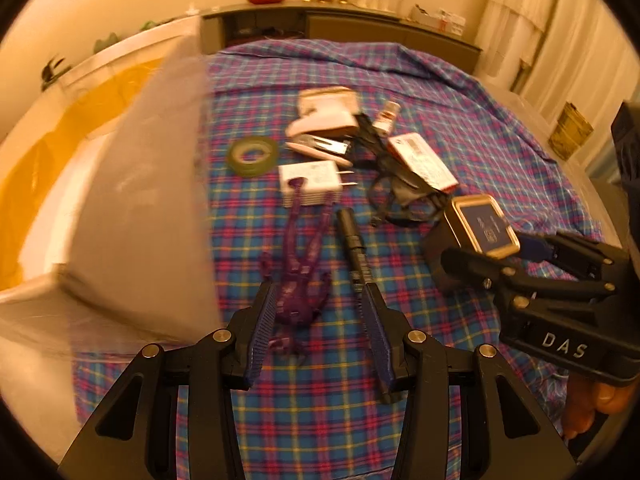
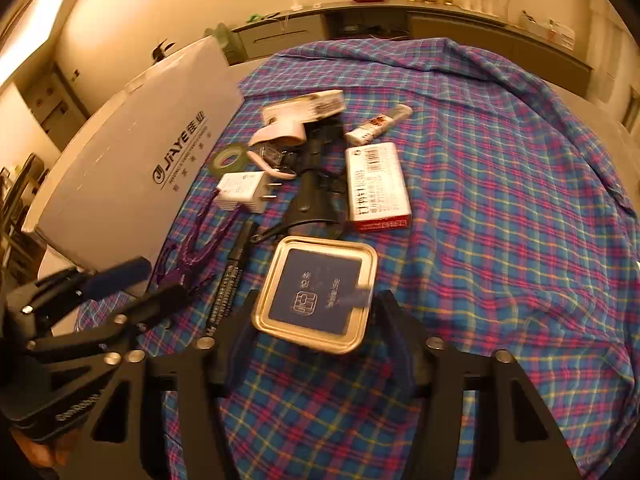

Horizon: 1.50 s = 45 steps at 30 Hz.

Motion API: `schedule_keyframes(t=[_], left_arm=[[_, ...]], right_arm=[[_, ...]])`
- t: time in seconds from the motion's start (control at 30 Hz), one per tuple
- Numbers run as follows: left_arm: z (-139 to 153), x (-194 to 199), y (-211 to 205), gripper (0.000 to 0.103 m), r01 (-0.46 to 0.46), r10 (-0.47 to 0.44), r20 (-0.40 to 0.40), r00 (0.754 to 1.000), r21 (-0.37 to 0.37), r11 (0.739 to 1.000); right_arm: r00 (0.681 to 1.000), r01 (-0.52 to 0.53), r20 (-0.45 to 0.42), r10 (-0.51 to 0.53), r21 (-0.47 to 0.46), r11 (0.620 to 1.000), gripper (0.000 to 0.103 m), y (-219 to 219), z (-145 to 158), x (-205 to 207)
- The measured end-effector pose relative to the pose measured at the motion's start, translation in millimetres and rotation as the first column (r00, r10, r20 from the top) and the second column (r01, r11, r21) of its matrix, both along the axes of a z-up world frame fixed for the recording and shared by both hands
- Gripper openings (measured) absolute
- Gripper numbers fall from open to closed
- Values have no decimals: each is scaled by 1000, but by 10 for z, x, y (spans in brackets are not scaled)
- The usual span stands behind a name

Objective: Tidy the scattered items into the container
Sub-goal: 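Grasp the purple figure with the left tool while the right tool grasps the gold tin, then carry the purple figure and gold tin over the white box with both tools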

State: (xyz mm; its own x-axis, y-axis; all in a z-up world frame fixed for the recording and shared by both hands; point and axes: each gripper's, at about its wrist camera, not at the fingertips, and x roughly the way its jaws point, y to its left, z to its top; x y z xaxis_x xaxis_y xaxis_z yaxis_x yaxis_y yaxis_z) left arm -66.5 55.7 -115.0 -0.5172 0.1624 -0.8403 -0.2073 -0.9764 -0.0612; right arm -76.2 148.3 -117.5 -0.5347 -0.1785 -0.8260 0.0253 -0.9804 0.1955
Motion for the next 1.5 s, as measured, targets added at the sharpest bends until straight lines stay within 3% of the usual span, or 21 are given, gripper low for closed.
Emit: schedule_keyframes(t=[0.1,0.17,0.27,0.37,0.47,0.63,0.73,0.77,0.8,0.83,1.13,1.5], left_arm=[[-21,-42,25,47,-6,5,-16,1000,-37,999],[-33,-40,-87,47,-71,68,-38,997,-85,994],[-29,52,-310,47,-159,156,-51,986,-69,985],[-16,104,-248,48,-104,101,-52,994,-62,993],[-12,89,-89,50,-60,52,-81,995,-101,993],[-182,-106,-115,50,-101,96,-41,995,-137,986],[-224,-86,-142,44,-73,70,-36,997,-84,994],[-219,-74,-145,37,-63,61,-32,998,-69,996],[-225,-93,-139,22,-56,54,-33,998,-61,997],[-221,-93,-137,18,-52,50,-39,998,-60,997],[-48,51,-287,18,-59,63,-48,997,90,994],[167,244,-205,18,-19,32,-116,993,115,993]], right_arm=[[1000,13,2,-13,-9,1000,55,66,27,30],[1000,18,1,-18,-14,1000,55,81,32,31],[1000,17,2,-17,-14,1000,55,79,46,16],[1000,20,5,-20,-20,1000,55,69,56,49],[1000,30,4,-30,-21,999,57,29,47,66],[1000,23,15,-23,-22,999,58,16,-13,37],[1000,21,11,-21,-30,999,56,54,-17,47],[1000,23,6,-23,-33,999,55,59,-7,58],[1000,25,-1,-25,-39,999,54,65,10,68],[1000,26,-9,-27,-44,999,53,72,30,74],[999,31,-31,-33,-69,997,52,86,116,116],[997,43,-62,-52,-132,990,51,114,237,140]])
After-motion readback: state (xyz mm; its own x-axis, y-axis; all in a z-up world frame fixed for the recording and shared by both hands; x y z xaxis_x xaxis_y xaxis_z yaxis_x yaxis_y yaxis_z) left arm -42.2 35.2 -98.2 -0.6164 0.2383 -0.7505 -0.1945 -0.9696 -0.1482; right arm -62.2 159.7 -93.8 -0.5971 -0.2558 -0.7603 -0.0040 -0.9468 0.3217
